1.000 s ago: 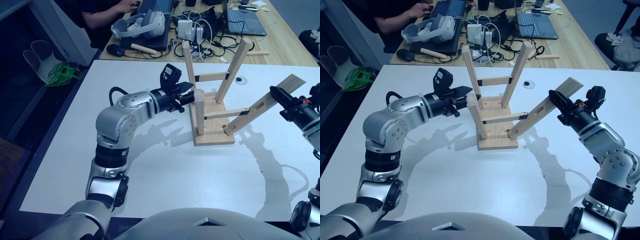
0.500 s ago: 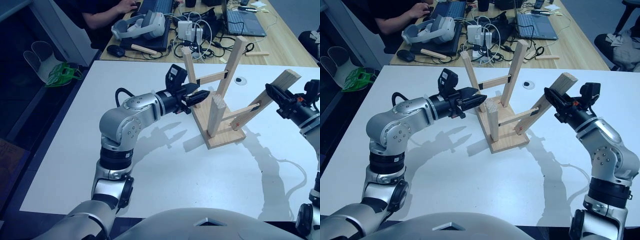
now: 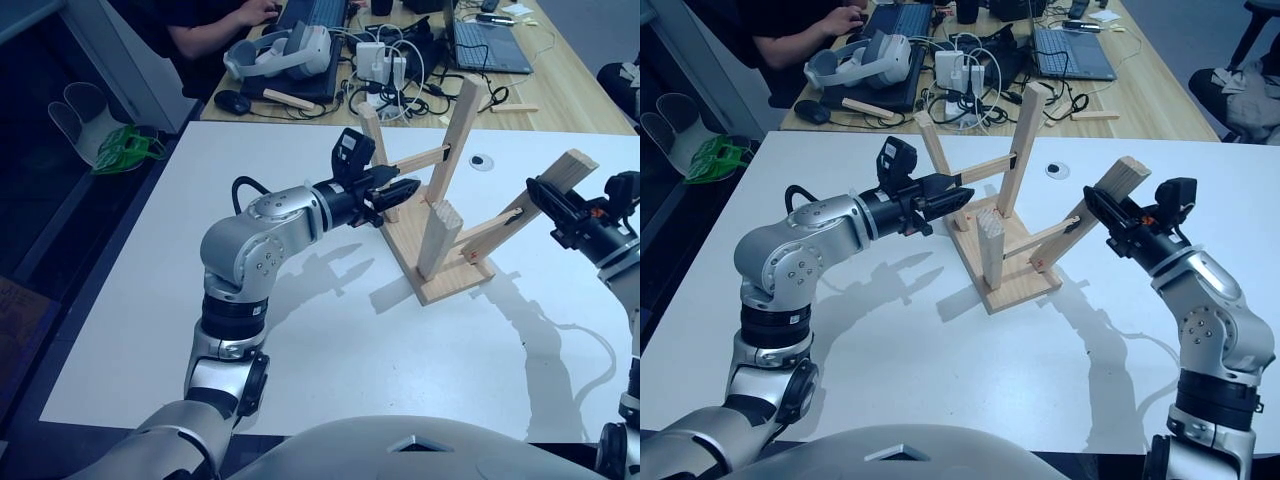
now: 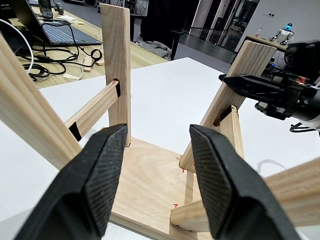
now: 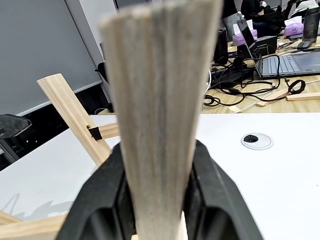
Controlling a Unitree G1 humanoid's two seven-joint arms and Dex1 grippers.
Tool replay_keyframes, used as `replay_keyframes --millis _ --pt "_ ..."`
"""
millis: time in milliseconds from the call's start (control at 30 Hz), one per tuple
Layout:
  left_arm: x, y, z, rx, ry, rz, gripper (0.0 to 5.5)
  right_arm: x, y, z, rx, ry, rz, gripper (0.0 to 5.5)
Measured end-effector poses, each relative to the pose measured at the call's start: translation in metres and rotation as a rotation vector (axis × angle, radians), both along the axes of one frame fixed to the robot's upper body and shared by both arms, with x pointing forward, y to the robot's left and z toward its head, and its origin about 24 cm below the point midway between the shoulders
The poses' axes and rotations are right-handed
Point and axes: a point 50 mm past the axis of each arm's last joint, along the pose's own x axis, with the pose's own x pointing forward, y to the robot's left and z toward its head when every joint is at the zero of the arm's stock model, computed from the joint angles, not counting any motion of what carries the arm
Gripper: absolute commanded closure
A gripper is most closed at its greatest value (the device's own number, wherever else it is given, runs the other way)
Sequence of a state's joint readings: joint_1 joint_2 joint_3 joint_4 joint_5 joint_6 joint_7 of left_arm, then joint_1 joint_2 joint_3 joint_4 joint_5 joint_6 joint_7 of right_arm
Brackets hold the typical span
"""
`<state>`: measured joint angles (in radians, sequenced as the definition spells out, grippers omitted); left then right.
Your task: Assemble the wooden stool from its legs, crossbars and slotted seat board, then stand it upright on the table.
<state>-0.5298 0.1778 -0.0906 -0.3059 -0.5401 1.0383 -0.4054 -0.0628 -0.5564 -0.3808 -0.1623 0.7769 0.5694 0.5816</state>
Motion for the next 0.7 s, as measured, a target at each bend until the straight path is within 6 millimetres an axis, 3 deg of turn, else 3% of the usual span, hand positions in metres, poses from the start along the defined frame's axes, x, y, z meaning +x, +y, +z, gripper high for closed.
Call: replay_keyframes --millis 267,500,567,700 --pt "0.000 -0.002 -0.001 0.007 0.002 -0.005 3.22 -0.001 0.004 -0.003 -0.015 -0.004 0.004 4.51" --pt "0.001 -0.003 -0.002 0.007 0.001 0.001 3.22 0.004 0.008 -0.008 -0.133 -0.039 0.030 4.45" --pt "0.001 -0.003 -0.002 0.007 0.001 0.001 3.22 0.005 0.007 -0.010 -0.164 -0.052 0.027 3.85" --pt "0.002 -0.001 -0.002 0.008 0.000 0.013 3.22 0.005 0.000 -0.018 -0.449 0.027 0.069 3.18"
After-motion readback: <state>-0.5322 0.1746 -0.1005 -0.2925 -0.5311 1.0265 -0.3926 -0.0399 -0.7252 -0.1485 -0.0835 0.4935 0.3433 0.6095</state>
